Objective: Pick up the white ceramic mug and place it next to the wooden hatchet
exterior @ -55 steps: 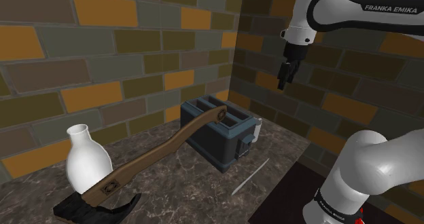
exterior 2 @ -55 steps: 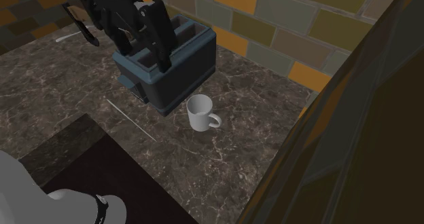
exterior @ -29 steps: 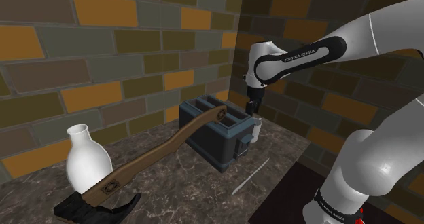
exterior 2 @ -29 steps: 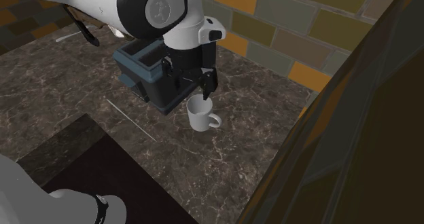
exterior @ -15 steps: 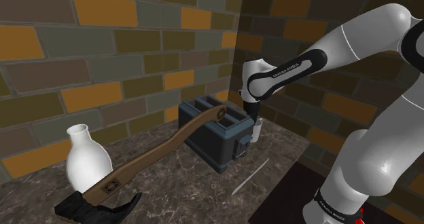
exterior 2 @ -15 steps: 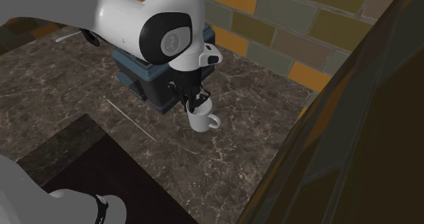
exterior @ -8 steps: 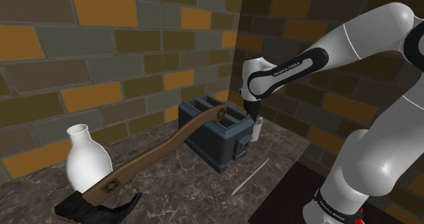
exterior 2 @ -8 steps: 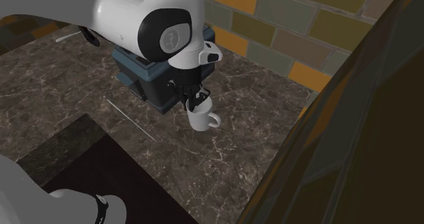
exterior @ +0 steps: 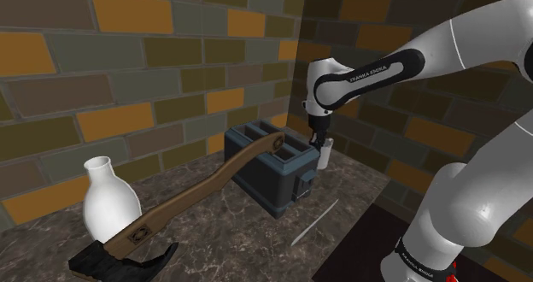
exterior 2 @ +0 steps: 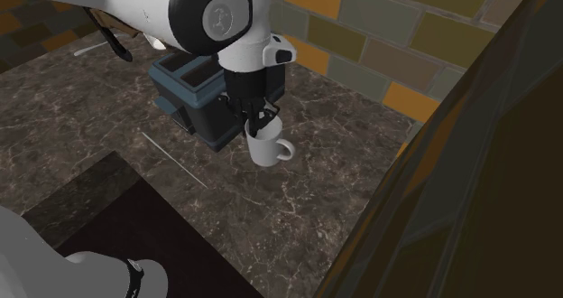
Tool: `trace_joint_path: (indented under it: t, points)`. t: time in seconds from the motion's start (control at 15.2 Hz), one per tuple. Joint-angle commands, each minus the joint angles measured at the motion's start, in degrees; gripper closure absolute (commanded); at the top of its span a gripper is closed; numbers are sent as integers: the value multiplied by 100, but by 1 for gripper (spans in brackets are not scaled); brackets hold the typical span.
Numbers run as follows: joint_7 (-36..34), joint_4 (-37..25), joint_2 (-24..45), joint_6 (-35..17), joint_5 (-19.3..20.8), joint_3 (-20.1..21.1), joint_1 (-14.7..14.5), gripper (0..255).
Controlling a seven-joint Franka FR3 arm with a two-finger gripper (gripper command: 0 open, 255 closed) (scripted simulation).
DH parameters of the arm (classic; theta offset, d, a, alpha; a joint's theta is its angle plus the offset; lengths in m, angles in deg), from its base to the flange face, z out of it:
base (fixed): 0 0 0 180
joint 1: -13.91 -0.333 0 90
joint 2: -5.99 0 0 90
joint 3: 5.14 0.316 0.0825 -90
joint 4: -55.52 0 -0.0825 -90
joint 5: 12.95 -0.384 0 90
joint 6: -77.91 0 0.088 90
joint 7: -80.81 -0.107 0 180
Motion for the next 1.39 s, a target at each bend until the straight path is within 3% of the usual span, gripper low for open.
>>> trace_joint_path:
  t: [0.0, 1.32]
  points:
    - [-2, -76, -72, 151, -7, 13, -6, 255]
    - [78, -1281, -477, 1760, -51, 84, -23, 255]
